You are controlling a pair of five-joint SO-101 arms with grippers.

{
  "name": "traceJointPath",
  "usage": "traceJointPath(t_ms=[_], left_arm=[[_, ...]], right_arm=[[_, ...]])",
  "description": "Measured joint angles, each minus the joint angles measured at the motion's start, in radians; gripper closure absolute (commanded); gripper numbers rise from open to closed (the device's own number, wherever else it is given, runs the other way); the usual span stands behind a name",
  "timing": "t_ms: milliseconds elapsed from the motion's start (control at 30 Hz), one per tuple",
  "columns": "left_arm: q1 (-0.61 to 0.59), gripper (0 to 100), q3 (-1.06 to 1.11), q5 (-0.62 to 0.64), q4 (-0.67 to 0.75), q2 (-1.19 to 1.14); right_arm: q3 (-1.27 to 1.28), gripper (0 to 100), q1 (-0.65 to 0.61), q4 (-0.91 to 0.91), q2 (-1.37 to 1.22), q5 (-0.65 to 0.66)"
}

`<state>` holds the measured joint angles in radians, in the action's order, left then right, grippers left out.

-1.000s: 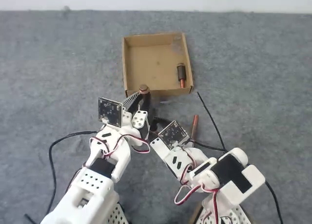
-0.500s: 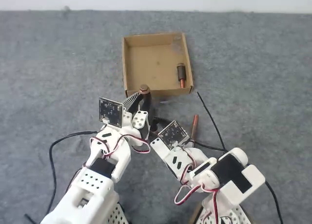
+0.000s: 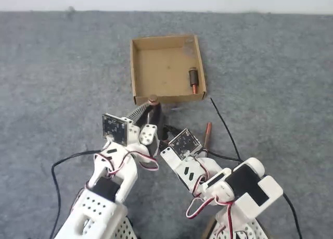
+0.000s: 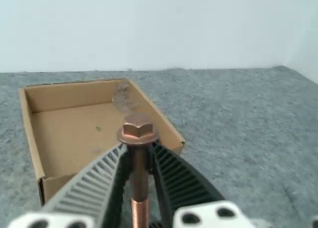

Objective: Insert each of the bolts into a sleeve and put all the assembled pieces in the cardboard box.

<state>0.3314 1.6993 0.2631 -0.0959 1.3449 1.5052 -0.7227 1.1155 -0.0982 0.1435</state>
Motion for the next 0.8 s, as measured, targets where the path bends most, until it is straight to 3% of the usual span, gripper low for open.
traceJointPath(t_ms=[267, 800], left_arm=[[0.017, 99, 0.000, 0.000, -0.236, 0.215], [0.017, 99, 0.000, 0.000, -0.196, 0.166]], right_arm=[[0.000, 99.2, 0.000, 0.000, 0.000, 0.000], [0.048, 99.2, 0.000, 0.109, 0.000, 0.000]])
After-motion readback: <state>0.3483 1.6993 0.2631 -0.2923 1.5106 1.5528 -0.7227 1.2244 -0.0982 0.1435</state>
